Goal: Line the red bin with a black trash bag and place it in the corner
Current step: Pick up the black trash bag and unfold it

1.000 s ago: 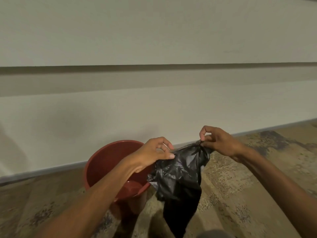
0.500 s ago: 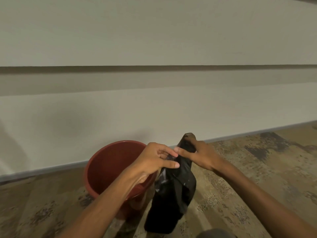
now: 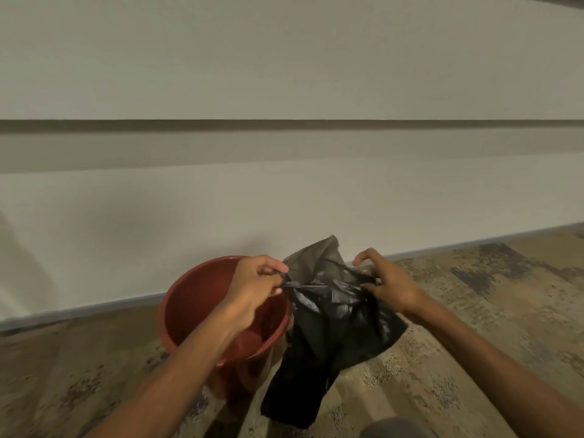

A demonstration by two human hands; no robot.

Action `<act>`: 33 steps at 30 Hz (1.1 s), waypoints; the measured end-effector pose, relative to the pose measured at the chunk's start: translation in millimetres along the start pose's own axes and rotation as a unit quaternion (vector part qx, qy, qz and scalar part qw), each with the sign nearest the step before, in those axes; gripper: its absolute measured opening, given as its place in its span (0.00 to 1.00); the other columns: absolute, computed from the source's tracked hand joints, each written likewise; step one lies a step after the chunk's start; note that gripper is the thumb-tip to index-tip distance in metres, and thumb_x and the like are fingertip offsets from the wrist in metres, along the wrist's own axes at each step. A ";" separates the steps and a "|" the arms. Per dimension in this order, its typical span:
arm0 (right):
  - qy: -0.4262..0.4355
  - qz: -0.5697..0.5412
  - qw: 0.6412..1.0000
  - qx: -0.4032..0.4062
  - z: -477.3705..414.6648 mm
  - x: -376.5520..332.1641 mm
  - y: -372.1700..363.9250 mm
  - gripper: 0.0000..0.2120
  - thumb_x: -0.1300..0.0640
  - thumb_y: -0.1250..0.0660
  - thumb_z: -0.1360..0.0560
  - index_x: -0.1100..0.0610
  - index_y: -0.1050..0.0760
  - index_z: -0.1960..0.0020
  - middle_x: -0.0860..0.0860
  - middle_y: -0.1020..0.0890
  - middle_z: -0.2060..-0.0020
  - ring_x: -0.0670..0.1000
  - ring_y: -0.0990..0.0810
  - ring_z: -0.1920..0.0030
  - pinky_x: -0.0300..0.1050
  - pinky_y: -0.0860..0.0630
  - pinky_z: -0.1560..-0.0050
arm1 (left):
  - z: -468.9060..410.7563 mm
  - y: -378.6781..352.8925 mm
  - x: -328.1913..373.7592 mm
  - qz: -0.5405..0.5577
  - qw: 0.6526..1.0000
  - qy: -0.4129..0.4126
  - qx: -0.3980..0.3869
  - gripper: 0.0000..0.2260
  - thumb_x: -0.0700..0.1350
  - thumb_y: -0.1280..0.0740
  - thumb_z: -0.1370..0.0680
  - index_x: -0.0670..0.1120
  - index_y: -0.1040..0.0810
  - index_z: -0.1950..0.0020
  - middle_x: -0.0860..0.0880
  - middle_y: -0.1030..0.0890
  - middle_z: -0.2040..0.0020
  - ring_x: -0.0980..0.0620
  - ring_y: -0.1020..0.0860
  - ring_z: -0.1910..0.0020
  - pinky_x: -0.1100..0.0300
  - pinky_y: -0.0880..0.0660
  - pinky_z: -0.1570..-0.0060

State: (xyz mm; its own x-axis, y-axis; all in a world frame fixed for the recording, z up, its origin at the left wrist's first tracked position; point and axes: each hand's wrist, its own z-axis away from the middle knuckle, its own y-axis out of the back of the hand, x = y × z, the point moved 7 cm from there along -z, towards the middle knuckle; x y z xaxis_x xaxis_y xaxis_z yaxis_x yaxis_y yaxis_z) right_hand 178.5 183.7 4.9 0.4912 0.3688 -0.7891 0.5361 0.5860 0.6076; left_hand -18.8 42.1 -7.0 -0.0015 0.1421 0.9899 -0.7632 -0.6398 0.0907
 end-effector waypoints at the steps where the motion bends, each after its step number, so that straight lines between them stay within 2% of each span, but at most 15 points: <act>1: -0.002 -0.013 1.000 0.003 -1.6 6.0 10.6 0.11 0.66 0.38 0.23 0.52 0.31 0.48 0.55 0.19 0.50 0.55 0.19 0.50 0.50 0.17 0.57 | -3.5 6.0 2.9 -0.041 0.999 -0.020 0.002 0.14 0.28 0.36 0.26 0.44 0.18 0.62 0.45 0.19 0.60 0.54 0.21 0.64 0.69 0.23 0.68; 3: -0.011 -0.048 0.999 -0.013 -4.2 15.8 28.2 0.06 0.66 0.36 0.24 0.57 0.30 0.55 0.56 0.20 0.55 0.57 0.20 0.52 0.51 0.19 0.54 | -10.4 16.1 7.8 -0.131 0.990 -0.052 -0.002 0.15 0.29 0.36 0.25 0.45 0.17 0.63 0.44 0.17 0.57 0.53 0.20 0.62 0.70 0.24 0.67; 6: -0.017 -0.102 0.994 -0.039 -6.8 23.2 51.9 0.08 0.70 0.38 0.24 0.59 0.27 0.58 0.58 0.20 0.57 0.58 0.20 0.52 0.44 0.21 0.56 | -18.6 23.7 15.9 -0.257 0.962 -0.093 -0.003 0.14 0.29 0.37 0.26 0.44 0.15 0.58 0.43 0.16 0.54 0.48 0.18 0.60 0.59 0.20 0.59; 8: -0.020 -0.150 0.988 -0.042 -7.9 26.2 67.5 0.08 0.70 0.39 0.24 0.59 0.26 0.54 0.60 0.19 0.52 0.57 0.18 0.51 0.44 0.20 0.55 | -21.2 23.0 22.5 -0.341 0.930 -0.137 -0.002 0.14 0.29 0.38 0.26 0.42 0.15 0.54 0.43 0.16 0.52 0.49 0.20 0.59 0.62 0.25 0.55; 10: -0.018 -0.205 0.977 -0.052 -7.0 29.1 80.0 0.08 0.68 0.38 0.24 0.57 0.28 0.50 0.59 0.20 0.45 0.58 0.19 0.46 0.49 0.20 0.53 | -21.6 20.8 26.9 -0.386 0.907 -0.169 -0.003 0.14 0.29 0.38 0.27 0.42 0.15 0.54 0.43 0.16 0.51 0.50 0.20 0.56 0.65 0.29 0.54; 13: -0.013 -0.231 0.969 -0.083 -0.4 30.8 90.6 0.12 0.64 0.32 0.27 0.51 0.29 0.49 0.54 0.21 0.40 0.58 0.21 0.41 0.54 0.20 0.49 | -19.8 17.5 27.7 -0.408 0.895 -0.180 -0.002 0.12 0.29 0.35 0.28 0.44 0.17 0.58 0.44 0.17 0.53 0.53 0.22 0.60 0.63 0.26 0.59; 15: -0.005 -0.215 0.971 -0.102 4.9 29.6 92.6 0.11 0.64 0.31 0.28 0.53 0.30 0.51 0.56 0.19 0.44 0.58 0.19 0.44 0.49 0.19 0.52 | -17.9 15.9 26.7 -0.400 0.901 -0.169 0.008 0.09 0.33 0.31 0.30 0.47 0.19 0.62 0.46 0.18 0.57 0.57 0.24 0.65 0.67 0.27 0.66; 17: 0.020 -0.167 0.979 -0.113 10.4 22.6 89.9 0.09 0.62 0.31 0.28 0.57 0.31 0.55 0.54 0.17 0.55 0.54 0.18 0.53 0.41 0.21 0.58 | -15.9 14.9 26.6 -0.372 0.915 -0.152 0.033 0.03 0.40 0.27 0.33 0.46 0.20 0.64 0.49 0.19 0.63 0.58 0.24 0.68 0.66 0.28 0.71; 19: 0.041 -0.083 0.989 -0.111 14.3 14.3 83.6 0.11 0.58 0.29 0.29 0.56 0.33 0.61 0.46 0.22 0.66 0.44 0.22 0.62 0.33 0.26 0.64 | -13.8 12.3 26.2 -0.335 0.931 -0.135 0.058 0.07 0.46 0.26 0.34 0.44 0.21 0.66 0.50 0.19 0.67 0.54 0.21 0.68 0.59 0.24 0.68; 20: 0.050 -0.042 0.992 -0.109 14.4 11.5 80.6 0.13 0.57 0.29 0.29 0.55 0.34 0.63 0.44 0.24 0.69 0.41 0.24 0.65 0.31 0.27 0.65 | -13.2 10.5 26.2 -0.321 0.935 -0.133 0.064 0.10 0.48 0.26 0.33 0.44 0.21 0.66 0.49 0.19 0.68 0.52 0.21 0.68 0.58 0.24 0.67; 22: 0.073 0.022 0.993 -0.085 11.9 9.3 77.6 0.13 0.57 0.29 0.28 0.58 0.34 0.61 0.46 0.24 0.67 0.41 0.23 0.64 0.31 0.26 0.60 | -12.8 5.7 26.8 -0.320 0.935 -0.144 0.055 0.12 0.48 0.23 0.34 0.44 0.24 0.67 0.49 0.21 0.69 0.52 0.23 0.68 0.60 0.27 0.69; 25: 0.112 0.067 0.991 -0.018 9.0 8.1 83.5 0.10 0.59 0.32 0.25 0.60 0.34 0.56 0.49 0.24 0.61 0.47 0.23 0.56 0.41 0.24 0.52 | -14.6 -0.3 24.2 -0.359 0.919 -0.160 -0.008 0.12 0.41 0.21 0.36 0.46 0.25 0.66 0.52 0.23 0.66 0.53 0.25 0.66 0.69 0.35 0.72; 27: 0.145 0.073 0.986 0.047 10.1 4.9 91.7 0.09 0.63 0.35 0.23 0.56 0.35 0.57 0.48 0.25 0.60 0.47 0.24 0.56 0.42 0.24 0.54 | -15.3 -0.5 22.3 -0.379 0.908 -0.174 -0.042 0.09 0.38 0.23 0.34 0.46 0.21 0.61 0.50 0.21 0.60 0.53 0.24 0.61 0.73 0.35 0.69; 30: 0.183 0.078 0.970 0.138 14.1 0.0 103.4 0.14 0.67 0.39 0.23 0.53 0.35 0.63 0.49 0.25 0.63 0.48 0.26 0.60 0.42 0.27 0.56 | -12.7 4.8 19.9 -0.396 0.895 -0.196 -0.063 0.08 0.37 0.26 0.30 0.47 0.17 0.54 0.51 0.23 0.55 0.54 0.26 0.58 0.74 0.36 0.65; 33: 0.174 0.117 0.970 0.121 12.4 -5.1 100.9 0.15 0.69 0.40 0.24 0.54 0.24 0.64 0.49 0.22 0.61 0.47 0.22 0.58 0.42 0.27 0.54 | -9.3 12.7 17.6 -0.399 0.888 -0.215 -0.076 0.12 0.36 0.28 0.28 0.48 0.18 0.47 0.52 0.24 0.52 0.54 0.26 0.54 0.73 0.35 0.60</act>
State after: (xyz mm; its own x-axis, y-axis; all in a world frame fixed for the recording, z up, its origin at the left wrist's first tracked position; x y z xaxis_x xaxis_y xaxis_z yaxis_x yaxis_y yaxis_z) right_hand 238.6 232.1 71.4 0.3791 0.7172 -0.5848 0.6043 0.2868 0.7434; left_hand -34.5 43.5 10.6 0.8006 0.1829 0.5706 -0.4889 -0.3512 0.7985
